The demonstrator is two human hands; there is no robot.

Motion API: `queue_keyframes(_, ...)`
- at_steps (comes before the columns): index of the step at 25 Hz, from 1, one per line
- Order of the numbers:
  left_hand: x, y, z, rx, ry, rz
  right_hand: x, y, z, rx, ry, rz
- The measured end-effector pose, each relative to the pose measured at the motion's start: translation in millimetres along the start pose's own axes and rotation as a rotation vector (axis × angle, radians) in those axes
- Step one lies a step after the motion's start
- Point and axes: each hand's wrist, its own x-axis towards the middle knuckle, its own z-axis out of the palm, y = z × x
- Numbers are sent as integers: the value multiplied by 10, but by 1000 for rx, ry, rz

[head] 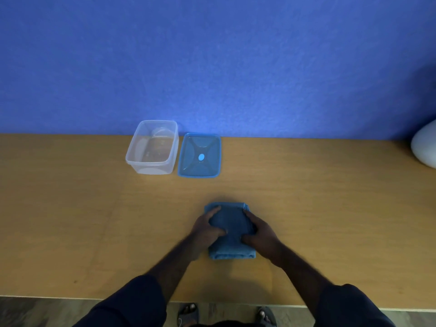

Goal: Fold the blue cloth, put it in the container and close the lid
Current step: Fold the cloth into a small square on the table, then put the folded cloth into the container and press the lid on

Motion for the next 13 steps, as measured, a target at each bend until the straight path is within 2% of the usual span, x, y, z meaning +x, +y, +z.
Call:
queue_keyframes(3, -23, 210, -255, -169, -93, 80, 21, -197, 5, 358, 35, 12)
queue_keyframes(5, -28, 380, -486, -201, -121, 165, 82, -427, 2, 463, 42, -28)
queue_keyframes(9, 40, 778, -1090, -196, -113, 296, 309, -1044, 30, 454, 67, -202)
queue_keyframes(13, 272, 1096, -1671, -145, 91, 326, 668, -1681, 208, 351, 176, -313)
